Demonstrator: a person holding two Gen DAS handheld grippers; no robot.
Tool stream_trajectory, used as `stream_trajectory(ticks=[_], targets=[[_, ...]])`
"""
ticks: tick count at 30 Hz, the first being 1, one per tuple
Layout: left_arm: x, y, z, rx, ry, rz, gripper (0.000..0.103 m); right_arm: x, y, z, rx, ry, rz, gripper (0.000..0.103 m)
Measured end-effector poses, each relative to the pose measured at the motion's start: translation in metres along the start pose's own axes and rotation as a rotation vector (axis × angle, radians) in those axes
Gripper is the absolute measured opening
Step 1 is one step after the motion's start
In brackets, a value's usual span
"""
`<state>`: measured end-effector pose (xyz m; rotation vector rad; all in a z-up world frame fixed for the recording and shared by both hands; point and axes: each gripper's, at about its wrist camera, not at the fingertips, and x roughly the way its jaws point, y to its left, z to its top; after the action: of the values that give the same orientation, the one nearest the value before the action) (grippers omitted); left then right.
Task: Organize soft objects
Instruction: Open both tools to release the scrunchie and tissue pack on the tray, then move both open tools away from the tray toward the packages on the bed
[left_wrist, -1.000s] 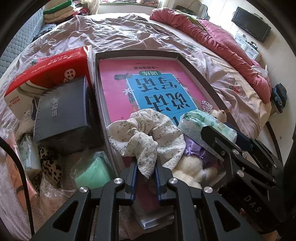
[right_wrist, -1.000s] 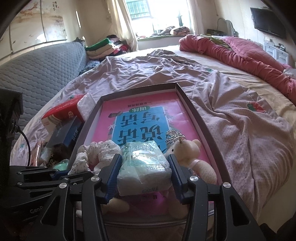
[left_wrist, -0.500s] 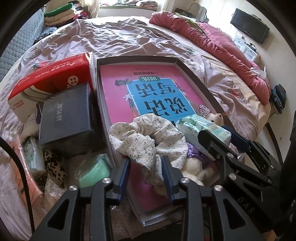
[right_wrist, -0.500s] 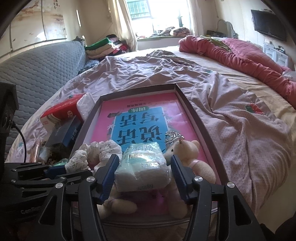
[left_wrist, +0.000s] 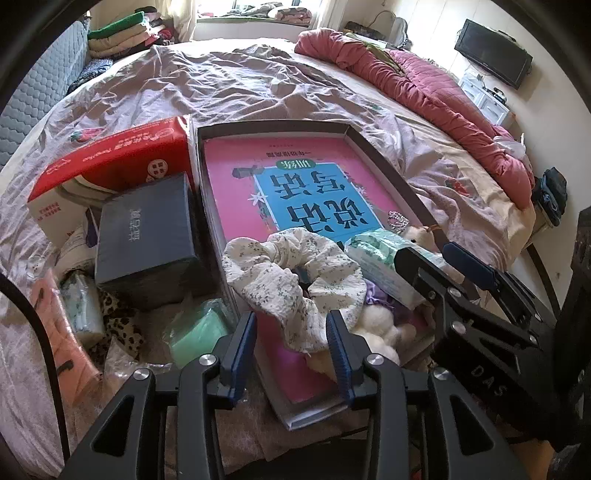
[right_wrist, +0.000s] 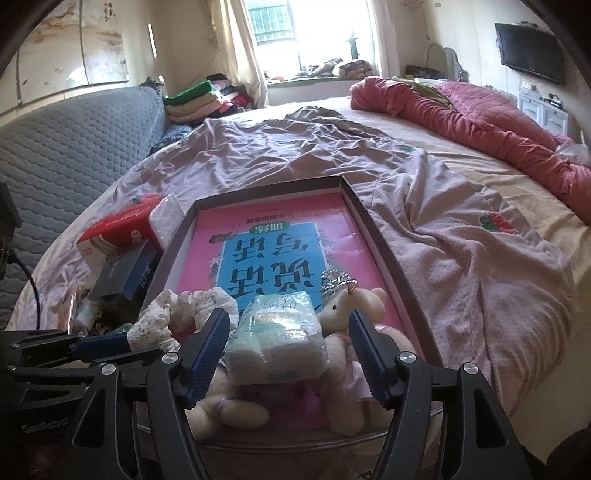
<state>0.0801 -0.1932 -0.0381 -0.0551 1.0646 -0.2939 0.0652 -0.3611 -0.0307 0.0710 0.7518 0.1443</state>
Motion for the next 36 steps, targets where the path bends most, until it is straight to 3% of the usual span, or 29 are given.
stream_trajectory(ticks=[1, 3, 14, 22, 36], targets=[[-0.002, 0.0, 0.0, 0.003, -0.003, 0.011, 0.049, -0.001, 0.0, 0.0, 0.002, -0.002, -0.003, 0.071], [-0.005, 0.0, -0.002, 0.011, -0.014, 0.04, 0.054, -0.002, -0.001, 0.001, 0.005, -0.005, -0.004, 0.072], [-0.019, 0.005, -0.003, 0.019, -0.04, 0.064, 0.056, -0.009, 0.0, 0.004, 0.005, -0.024, -0.018, 0.073], [-0.035, 0.008, -0.006, 0.027, -0.079, 0.086, 0.067, -0.016, 0.007, 0.008, -0.014, -0.037, -0.024, 0.074], [-0.058, 0.021, -0.009, 0.011, -0.111, 0.084, 0.068, -0.036, 0.023, 0.018, -0.064, -0.073, -0.043, 0.075]])
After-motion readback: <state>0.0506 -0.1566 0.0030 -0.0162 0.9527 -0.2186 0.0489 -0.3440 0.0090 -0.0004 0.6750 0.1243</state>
